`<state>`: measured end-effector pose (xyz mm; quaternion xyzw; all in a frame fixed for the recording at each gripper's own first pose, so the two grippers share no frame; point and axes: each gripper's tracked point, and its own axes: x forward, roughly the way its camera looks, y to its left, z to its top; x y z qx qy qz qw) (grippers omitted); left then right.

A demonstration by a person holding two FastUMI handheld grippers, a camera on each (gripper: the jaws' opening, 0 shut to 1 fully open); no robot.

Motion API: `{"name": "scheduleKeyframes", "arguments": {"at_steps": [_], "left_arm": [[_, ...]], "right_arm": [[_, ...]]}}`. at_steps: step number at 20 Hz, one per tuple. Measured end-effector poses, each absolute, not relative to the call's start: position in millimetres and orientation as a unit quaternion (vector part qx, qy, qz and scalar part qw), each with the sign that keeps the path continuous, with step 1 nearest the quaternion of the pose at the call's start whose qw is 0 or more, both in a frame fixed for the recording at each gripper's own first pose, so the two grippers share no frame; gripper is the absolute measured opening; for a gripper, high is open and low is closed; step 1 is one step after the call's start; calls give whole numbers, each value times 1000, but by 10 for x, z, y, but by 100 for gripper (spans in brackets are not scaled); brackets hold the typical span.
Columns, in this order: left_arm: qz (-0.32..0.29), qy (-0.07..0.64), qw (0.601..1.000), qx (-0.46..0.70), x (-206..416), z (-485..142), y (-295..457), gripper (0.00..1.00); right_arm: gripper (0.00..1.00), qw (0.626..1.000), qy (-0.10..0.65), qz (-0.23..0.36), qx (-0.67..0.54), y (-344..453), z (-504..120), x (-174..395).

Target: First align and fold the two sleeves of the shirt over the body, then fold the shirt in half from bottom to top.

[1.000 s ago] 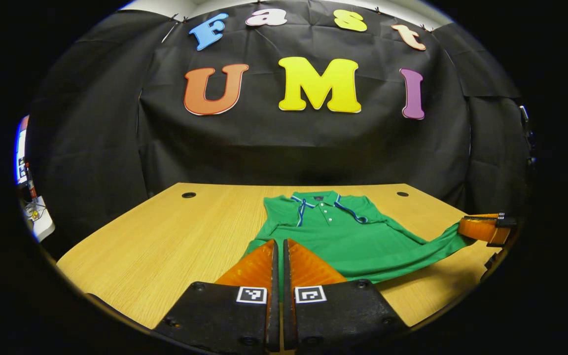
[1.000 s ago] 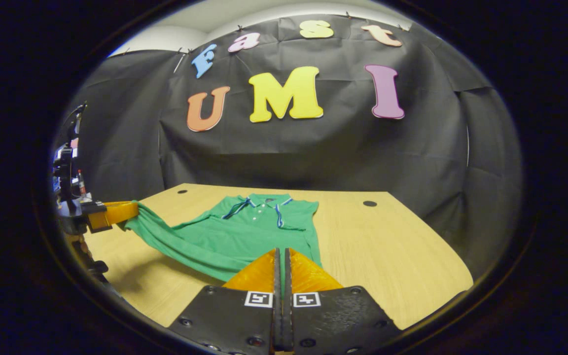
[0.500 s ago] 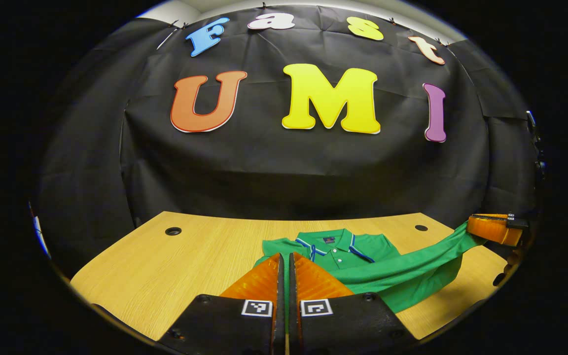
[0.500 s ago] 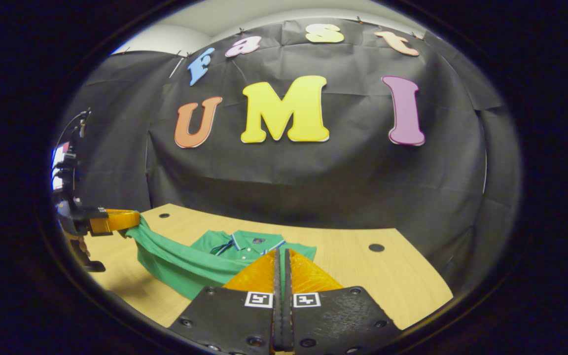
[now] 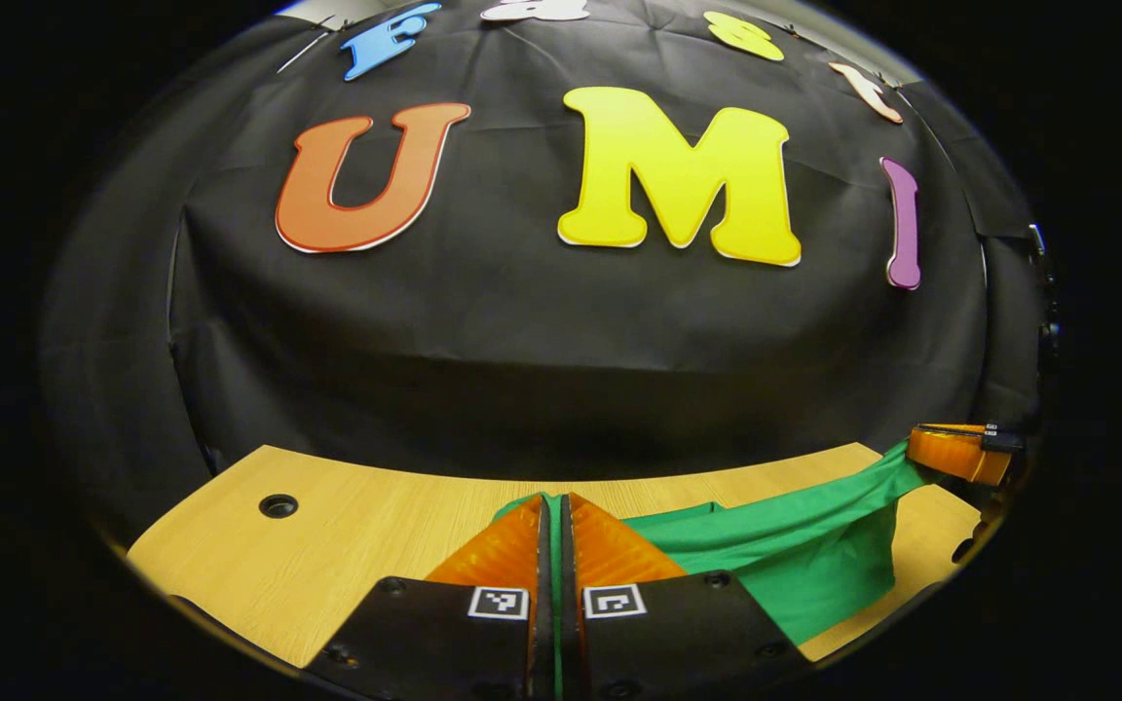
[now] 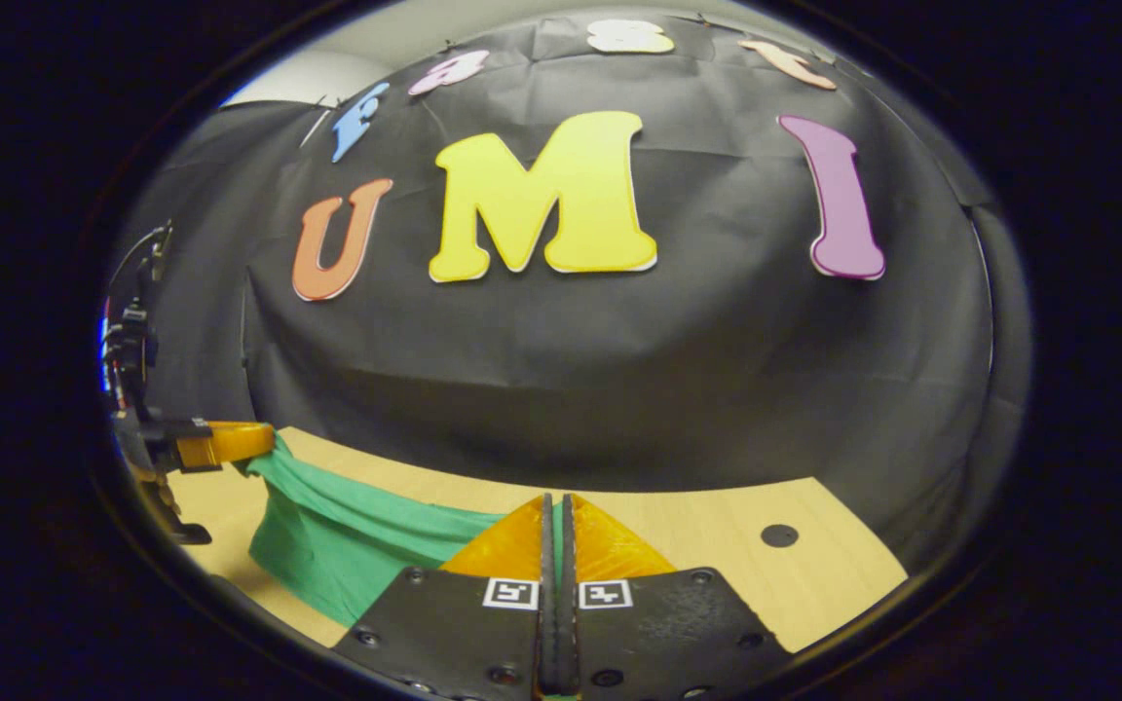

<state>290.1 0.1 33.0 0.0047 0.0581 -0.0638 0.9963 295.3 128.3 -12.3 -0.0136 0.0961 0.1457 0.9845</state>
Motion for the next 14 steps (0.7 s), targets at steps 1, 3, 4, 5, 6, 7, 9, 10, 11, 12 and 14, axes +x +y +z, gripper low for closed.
{"name": "scheduleKeyframes", "arguments": {"at_steps": [1,3,4,5,6,7,9,10,11,12,14], "left_arm": [[-60,54,997,6,3052,332,49,9],[-71,63,995,0,3325,224,28,8],[-72,71,995,3,3441,161,39,8],[-70,76,995,3,3545,98,57,9],[-72,79,994,8,3638,56,46,9],[-73,78,994,19,3734,8,37,9],[-81,71,993,40,3914,-63,-40,8],[-82,74,992,54,3989,-126,-62,8],[-81,81,991,69,4047,-217,-81,9],[-84,87,990,71,4067,-288,-82,8],[-80,85,992,51,4114,-340,-74,8]], "right_arm": [[1,984,106,141,-7,1283,-214,3073],[0,983,123,136,-8,1315,-388,3333],[0,983,129,132,-12,1327,-470,3464],[0,982,133,132,-14,1361,-539,3570],[0,983,133,128,-16,1385,-599,3682],[0,983,135,124,-27,1407,-687,3798],[0,985,129,103,-58,1389,-813,3985],[0,985,132,95,-66,1389,-886,4052],[0,984,140,89,-70,1391,-992,4069],[0,983,147,87,-73,1399,-1068,4081],[0,981,153,95,-78,1430,-1170,4087]]}}
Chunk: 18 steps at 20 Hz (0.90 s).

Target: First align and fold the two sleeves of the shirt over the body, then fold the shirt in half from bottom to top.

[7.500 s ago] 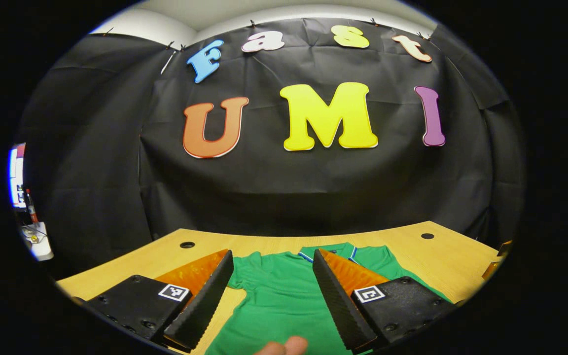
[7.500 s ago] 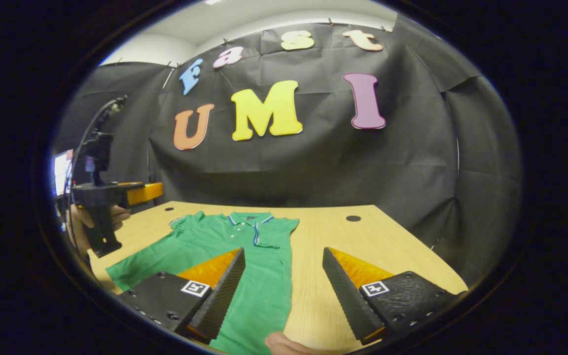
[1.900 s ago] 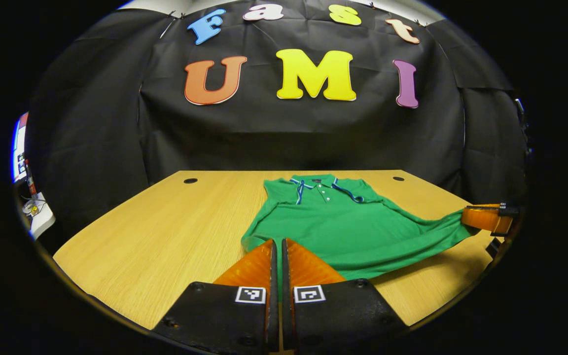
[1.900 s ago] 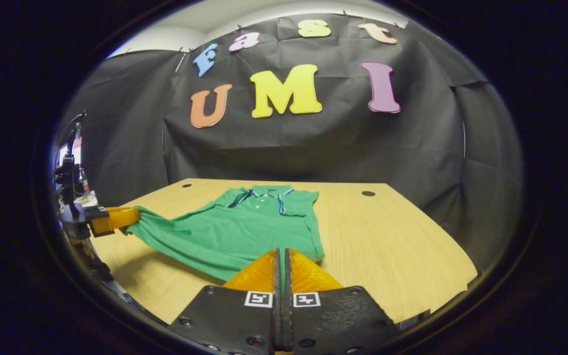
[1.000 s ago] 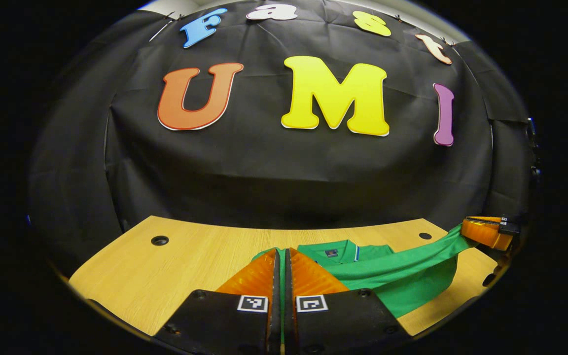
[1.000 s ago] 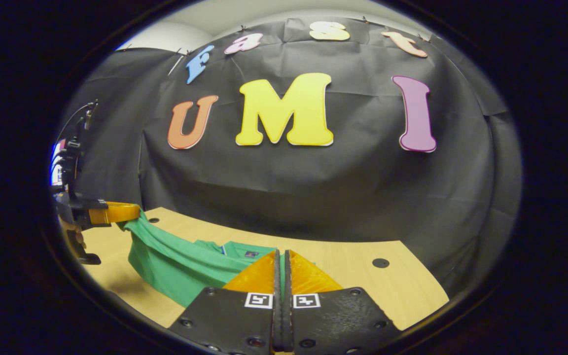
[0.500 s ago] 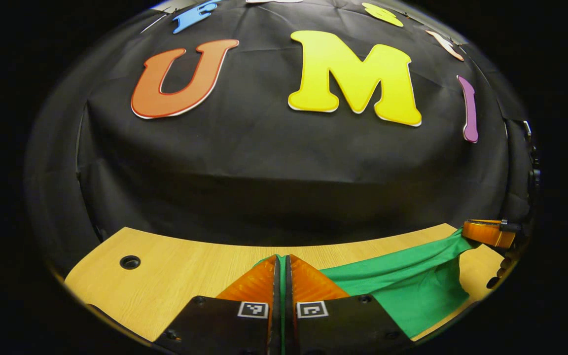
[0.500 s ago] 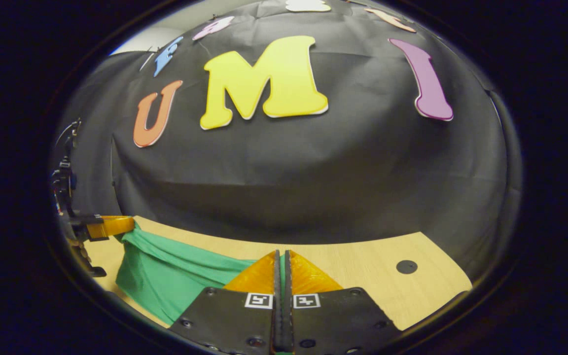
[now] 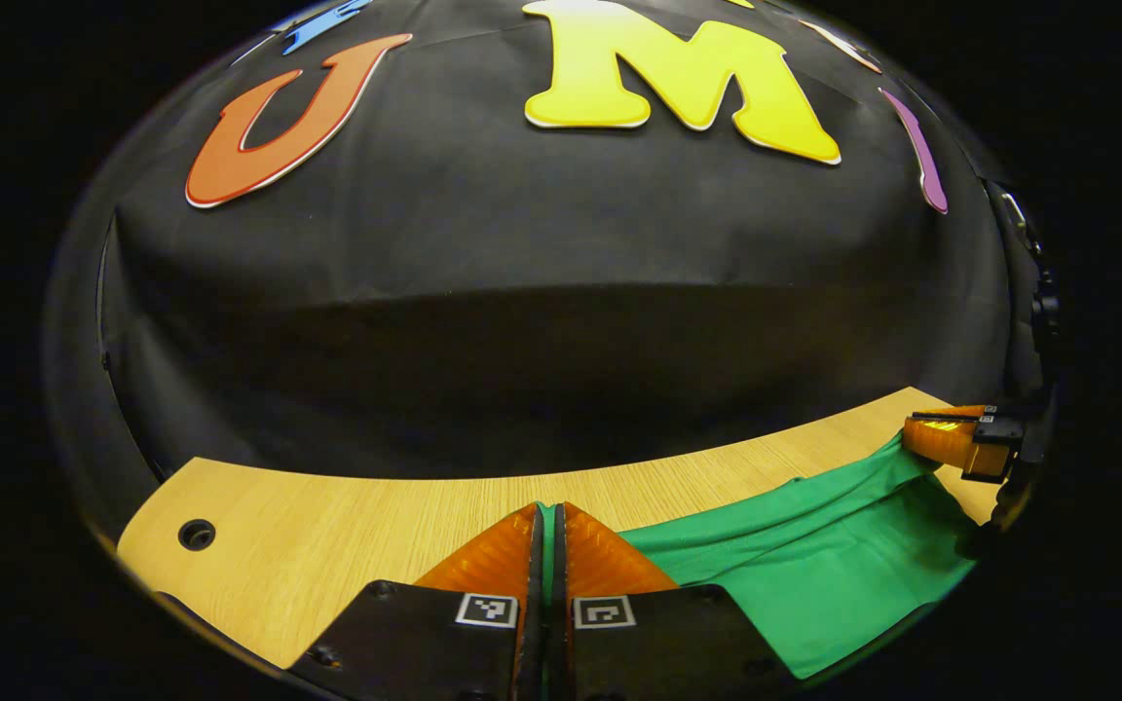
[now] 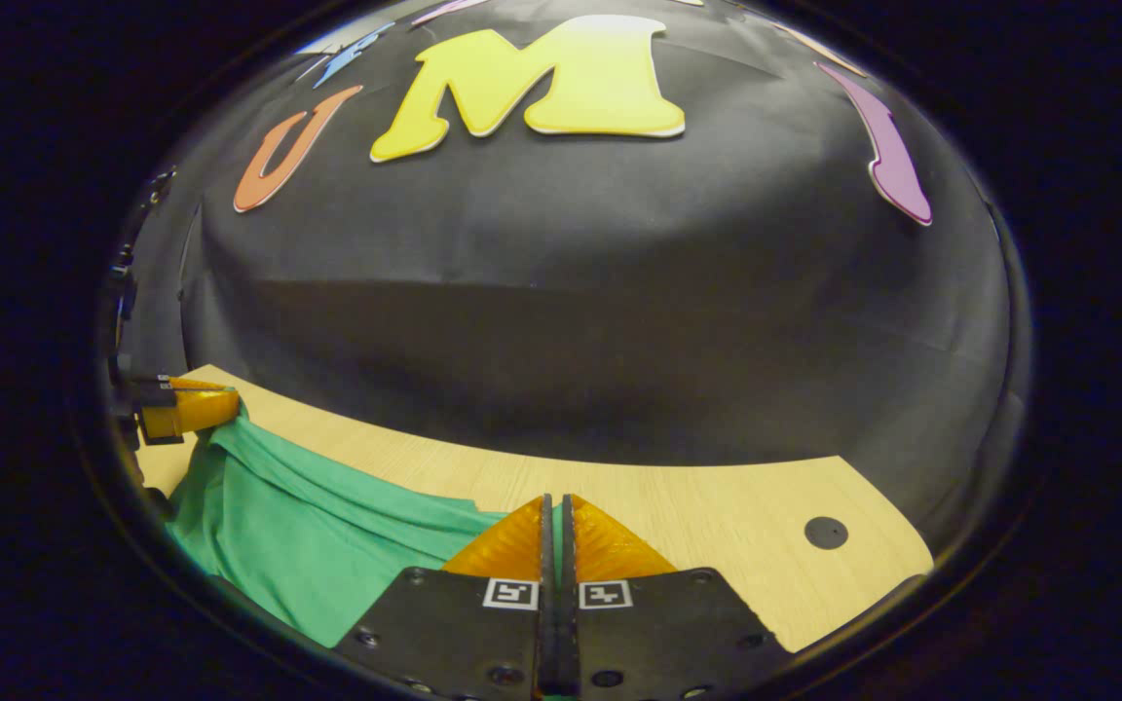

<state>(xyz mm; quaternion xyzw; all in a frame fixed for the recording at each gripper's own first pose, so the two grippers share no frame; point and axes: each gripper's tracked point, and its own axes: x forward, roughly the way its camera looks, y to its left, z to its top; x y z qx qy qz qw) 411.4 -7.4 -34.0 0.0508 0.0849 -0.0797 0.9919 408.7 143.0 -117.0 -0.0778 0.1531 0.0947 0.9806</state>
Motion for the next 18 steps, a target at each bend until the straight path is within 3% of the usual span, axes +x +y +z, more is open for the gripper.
{"name": "scheduleKeyframes", "arguments": {"at_steps": [1,2,4,5,6,7,14,18], "left_arm": [[-78,83,992,45,4112,-366,-66,10],[-77,82,993,43,4040,-326,-48,14],[-87,78,992,39,4039,-286,-92,66],[-86,71,993,37,4045,-241,-108,92],[-81,58,994,40,4049,-169,-86,100],[-72,50,995,46,4032,-111,-33,100],[-51,3,997,55,3804,451,51,100],[-50,-40,997,50,3479,856,6,100]], "right_arm": [[0,979,154,107,-76,1487,-1214,4055],[20,978,153,119,-81,1542,-1229,4009],[60,978,133,129,-100,1618,-1192,3916],[72,980,116,123,-106,1628,-1143,3879],[84,981,106,115,-112,1641,-1069,3827],[97,983,94,95,-124,1611,-1057,3801],[95,994,7,27,-107,1568,-455,3341],[95,997,-1,3,-75,1453,-281,2925]]}}
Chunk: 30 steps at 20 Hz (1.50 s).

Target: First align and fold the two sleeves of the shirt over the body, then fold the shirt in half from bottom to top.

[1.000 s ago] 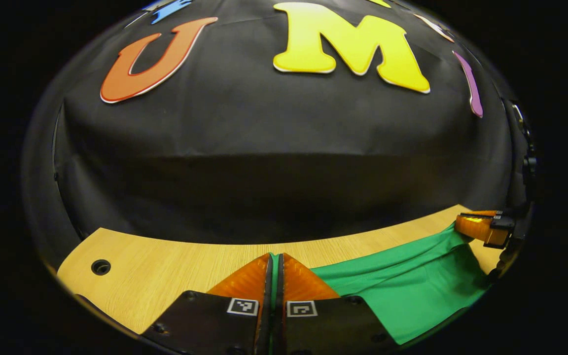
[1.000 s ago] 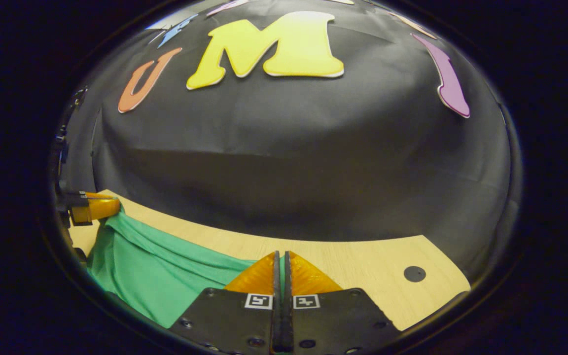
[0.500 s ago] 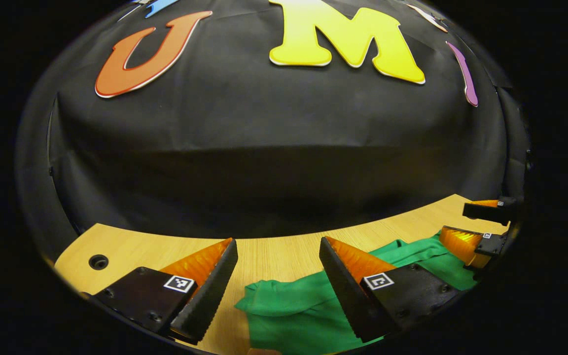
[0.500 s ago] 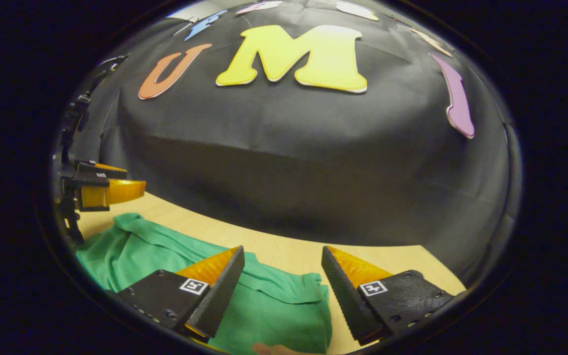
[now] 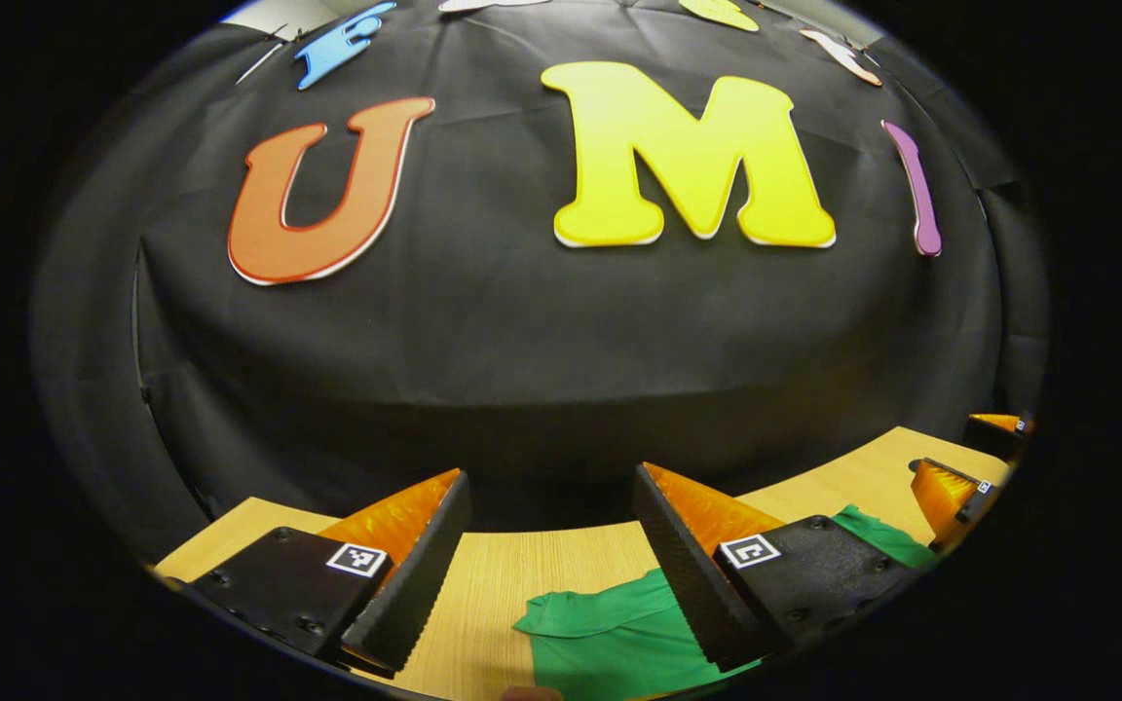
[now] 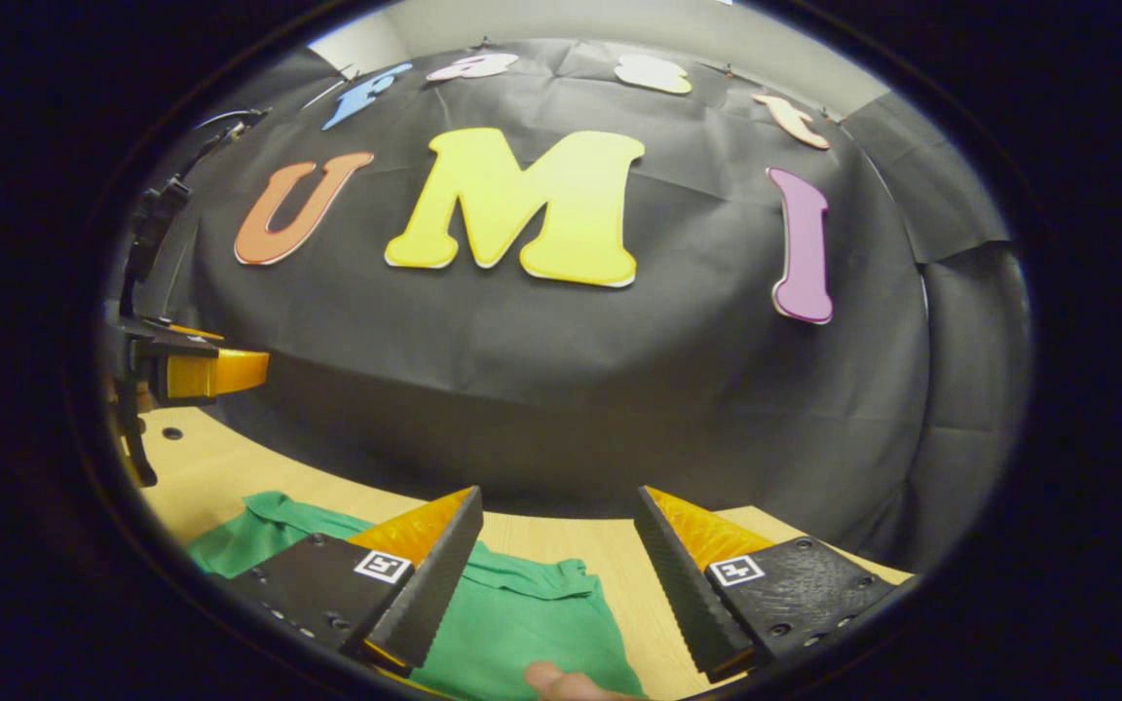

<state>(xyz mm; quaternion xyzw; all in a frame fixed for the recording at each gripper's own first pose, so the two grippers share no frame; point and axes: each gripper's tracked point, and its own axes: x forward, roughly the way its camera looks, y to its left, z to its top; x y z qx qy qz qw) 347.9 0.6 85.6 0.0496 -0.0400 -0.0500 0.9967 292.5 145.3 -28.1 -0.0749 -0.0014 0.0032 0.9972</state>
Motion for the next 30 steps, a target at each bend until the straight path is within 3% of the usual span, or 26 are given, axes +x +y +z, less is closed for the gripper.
{"name": "scheduleKeyframes", "arguments": {"at_steps": [5,8,15,16,22,30], "left_arm": [[-54,-31,992,107,3115,740,-270,100],[-59,-6,995,83,2797,594,-347,100],[-18,26,999,20,1496,372,-92,100],[-6,24,1000,14,1254,375,-49,100],[12,-20,999,27,15,668,-185,100],[-42,-35,996,67,-1015,645,-708,100]], "right_arm": [[95,996,-20,-3,-92,1390,-16,2504],[95,994,-24,19,-104,1403,140,2034],[96,991,-35,79,-106,1245,560,869],[92,990,-32,82,-106,1180,579,690],[96,994,-7,77,-81,598,668,-327],[94,993,-12,70,-97,92,583,-1187]]}}
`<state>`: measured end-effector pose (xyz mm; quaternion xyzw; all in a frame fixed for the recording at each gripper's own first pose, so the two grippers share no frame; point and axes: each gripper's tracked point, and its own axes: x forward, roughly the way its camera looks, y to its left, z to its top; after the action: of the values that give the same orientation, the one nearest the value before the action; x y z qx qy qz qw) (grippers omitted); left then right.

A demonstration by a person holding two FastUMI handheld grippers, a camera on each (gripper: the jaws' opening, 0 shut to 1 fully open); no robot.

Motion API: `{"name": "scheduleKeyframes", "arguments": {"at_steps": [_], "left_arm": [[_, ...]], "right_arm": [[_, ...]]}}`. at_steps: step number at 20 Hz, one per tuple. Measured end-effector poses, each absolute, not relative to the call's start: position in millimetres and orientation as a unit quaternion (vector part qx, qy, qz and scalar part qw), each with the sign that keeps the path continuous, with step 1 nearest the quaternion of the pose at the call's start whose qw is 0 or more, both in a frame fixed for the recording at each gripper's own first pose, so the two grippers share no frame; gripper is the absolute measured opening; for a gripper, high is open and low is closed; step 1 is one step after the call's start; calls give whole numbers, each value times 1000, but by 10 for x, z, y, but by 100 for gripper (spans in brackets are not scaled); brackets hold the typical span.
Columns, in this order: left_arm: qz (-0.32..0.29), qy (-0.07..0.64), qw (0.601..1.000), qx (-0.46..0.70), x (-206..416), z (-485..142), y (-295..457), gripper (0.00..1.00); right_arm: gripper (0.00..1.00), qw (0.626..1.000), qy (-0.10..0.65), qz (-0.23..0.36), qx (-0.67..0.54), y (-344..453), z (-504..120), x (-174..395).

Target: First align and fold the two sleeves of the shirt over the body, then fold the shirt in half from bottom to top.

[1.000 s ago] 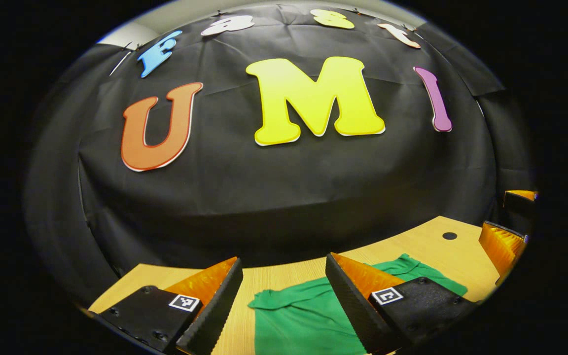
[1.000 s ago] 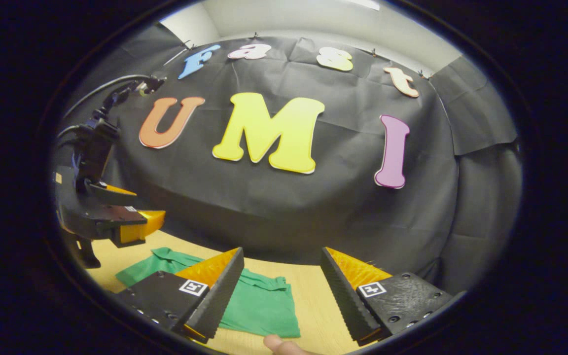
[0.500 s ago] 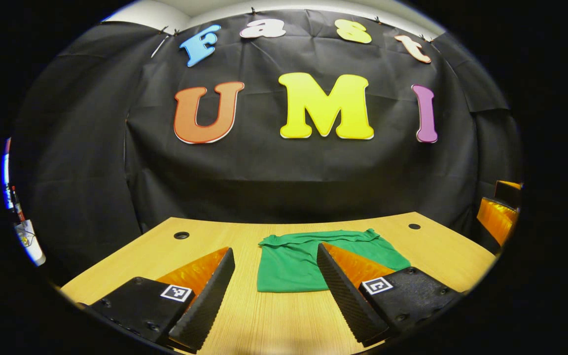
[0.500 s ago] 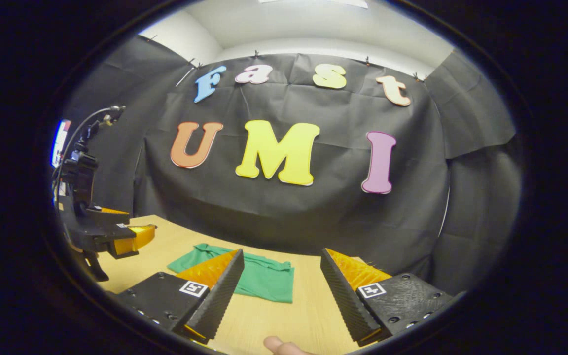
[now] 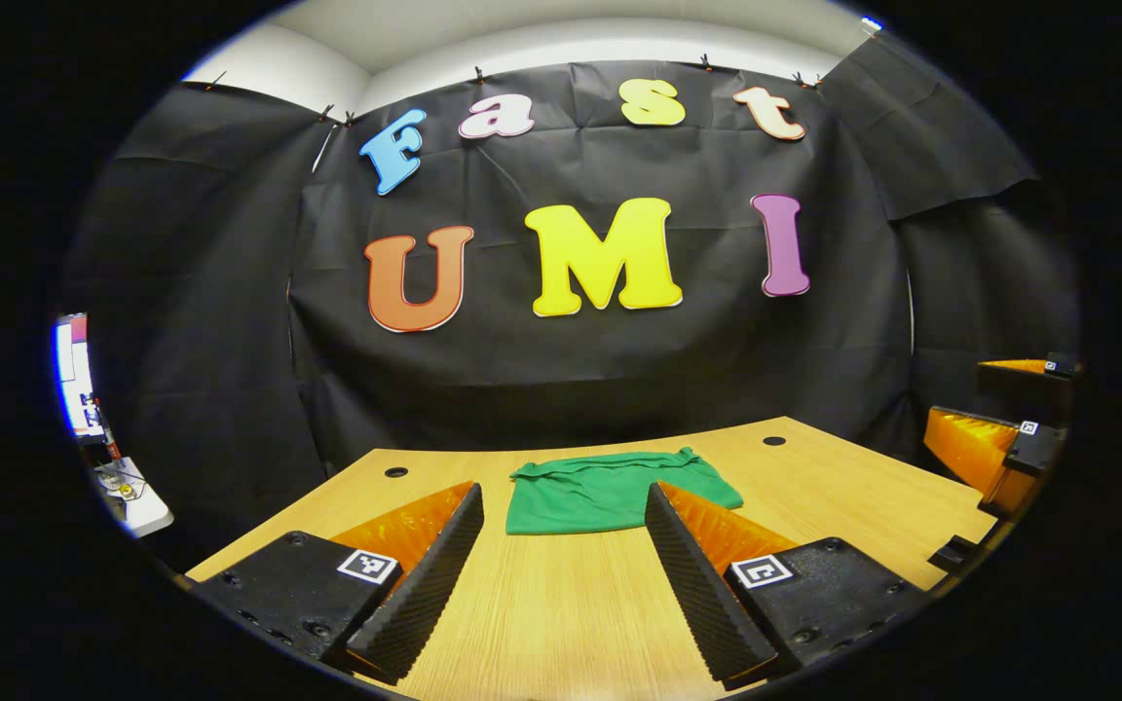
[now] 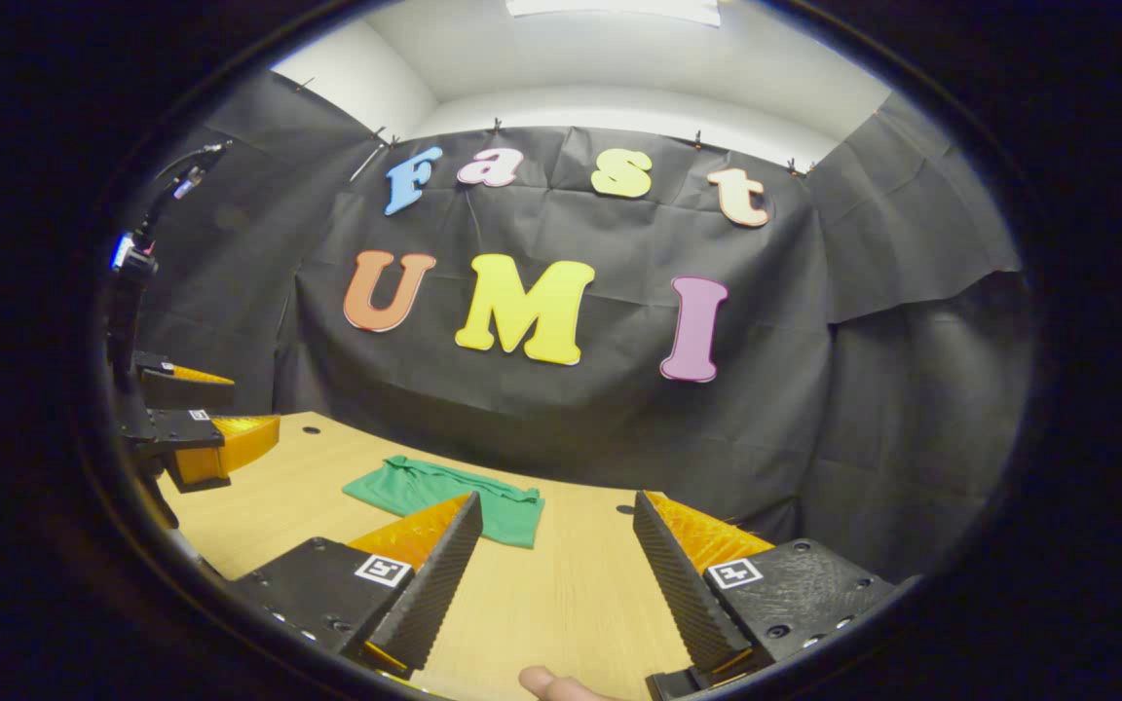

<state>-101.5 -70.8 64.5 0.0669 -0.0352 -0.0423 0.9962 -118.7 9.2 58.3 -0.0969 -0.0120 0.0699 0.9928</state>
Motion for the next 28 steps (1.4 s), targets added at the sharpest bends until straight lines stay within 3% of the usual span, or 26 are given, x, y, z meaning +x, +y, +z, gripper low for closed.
{"name": "scheduleKeyframes", "arguments": {"at_steps": [4,10,28], "left_arm": [[-69,-40,994,77,-1141,635,-857,100],[-44,-58,995,68,-1098,738,-565,100],[-41,-29,998,35,-913,625,-299,100]], "right_arm": [[93,992,-9,81,-100,220,503,-1309],[97,991,-24,111,-78,646,551,-1405],[96,992,-11,94,-82,847,373,-1250]]}}
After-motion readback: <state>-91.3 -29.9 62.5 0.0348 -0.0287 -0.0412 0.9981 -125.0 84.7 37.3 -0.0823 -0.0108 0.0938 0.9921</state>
